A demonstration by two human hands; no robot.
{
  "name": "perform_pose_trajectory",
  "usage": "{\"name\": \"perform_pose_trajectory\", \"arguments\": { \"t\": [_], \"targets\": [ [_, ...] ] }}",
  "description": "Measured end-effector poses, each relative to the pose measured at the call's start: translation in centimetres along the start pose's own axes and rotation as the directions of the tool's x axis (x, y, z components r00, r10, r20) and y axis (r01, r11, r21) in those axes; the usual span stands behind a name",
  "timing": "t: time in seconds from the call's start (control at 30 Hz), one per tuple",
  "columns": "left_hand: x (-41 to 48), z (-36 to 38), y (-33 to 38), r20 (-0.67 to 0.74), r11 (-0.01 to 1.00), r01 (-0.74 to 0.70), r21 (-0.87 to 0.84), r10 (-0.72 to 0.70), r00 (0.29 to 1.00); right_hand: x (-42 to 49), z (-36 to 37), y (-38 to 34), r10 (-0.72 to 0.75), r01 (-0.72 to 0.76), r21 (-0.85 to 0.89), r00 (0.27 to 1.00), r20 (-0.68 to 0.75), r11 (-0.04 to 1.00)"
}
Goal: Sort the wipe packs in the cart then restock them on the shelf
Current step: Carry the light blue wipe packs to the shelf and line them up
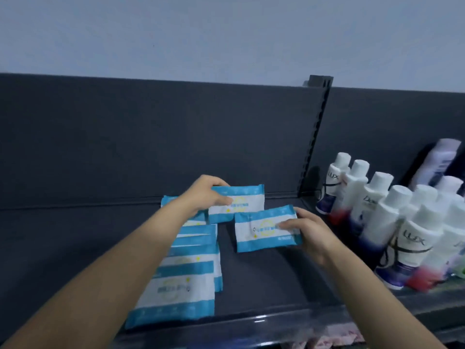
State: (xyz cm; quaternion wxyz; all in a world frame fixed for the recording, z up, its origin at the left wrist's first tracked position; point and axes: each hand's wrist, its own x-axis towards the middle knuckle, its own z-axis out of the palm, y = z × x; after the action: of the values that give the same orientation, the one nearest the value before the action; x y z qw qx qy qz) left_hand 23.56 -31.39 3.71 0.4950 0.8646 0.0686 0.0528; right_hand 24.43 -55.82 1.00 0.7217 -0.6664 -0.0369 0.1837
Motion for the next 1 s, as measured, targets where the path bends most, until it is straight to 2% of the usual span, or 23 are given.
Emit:
{"name": "perform_pose_trajectory", "arguments": {
  "t": [0.1,0.27,0.37,0.43,0.53,0.6,0.7,0.77,0.87,1.0],
  "targets": [
    [3.7,1.7,-0.6,0.004,0.99,0.064,0.13,-0.065,0.998,4.0,-1.3,0.3,-0.009,0.01,-0.11,1.0,0.012,0.994],
    [6.6,3.5,-1.8,-0.085,0.915,-0.017,0.402,0.056,0.995,9.2,-1.0,2.0,-0.085,0.092,-0.245,0.996,0.04,0.965],
    [7.6,3.8,-2.4,-0.085,0.812,-0.038,0.583,0.108,0.991,11.0,-0.1,2.4,-0.168,0.181,-0.293,0.983,0.069,0.939],
    [8.0,3.8,-2.8,-0.079,0.814,-0.064,0.577,0.133,0.988,11.8,0.4,2.4,-0.2,0.218,-0.333,0.976,0.088,0.918],
    [8.1,3.9,-3.2,-0.047,0.788,-0.046,0.613,0.095,0.994,12.7,0.6,2.7,-0.184,0.211,-0.366,0.977,0.108,0.906],
    [8.3,3.9,-3.3,0.013,0.773,-0.036,0.633,0.035,0.999,13.0,0.1,2.6,-0.159,0.2,-0.388,0.978,0.134,0.9],
    [8.7,4.1,-2.7,0.134,0.805,-0.057,0.591,-0.029,0.991,13.4,-0.9,1.9,-0.09,0.171,-0.408,0.973,0.211,0.897],
    [9.2,4.4,-2.1,0.217,0.765,-0.116,0.634,-0.032,0.976,13.6,-1.3,1.5,-0.091,0.183,-0.451,0.972,0.218,0.873],
    [9.8,5.2,-1.2,0.303,0.722,-0.157,0.674,-0.076,0.95,13.7,-1.5,1.9,-0.166,0.23,-0.582,0.973,0.161,0.78],
    [10.2,6.0,-0.8,0.275,0.684,-0.081,0.725,-0.179,0.945,14.0,-1.5,2.9,-0.345,0.299,-0.75,0.933,0.101,0.589]
  ]
}}
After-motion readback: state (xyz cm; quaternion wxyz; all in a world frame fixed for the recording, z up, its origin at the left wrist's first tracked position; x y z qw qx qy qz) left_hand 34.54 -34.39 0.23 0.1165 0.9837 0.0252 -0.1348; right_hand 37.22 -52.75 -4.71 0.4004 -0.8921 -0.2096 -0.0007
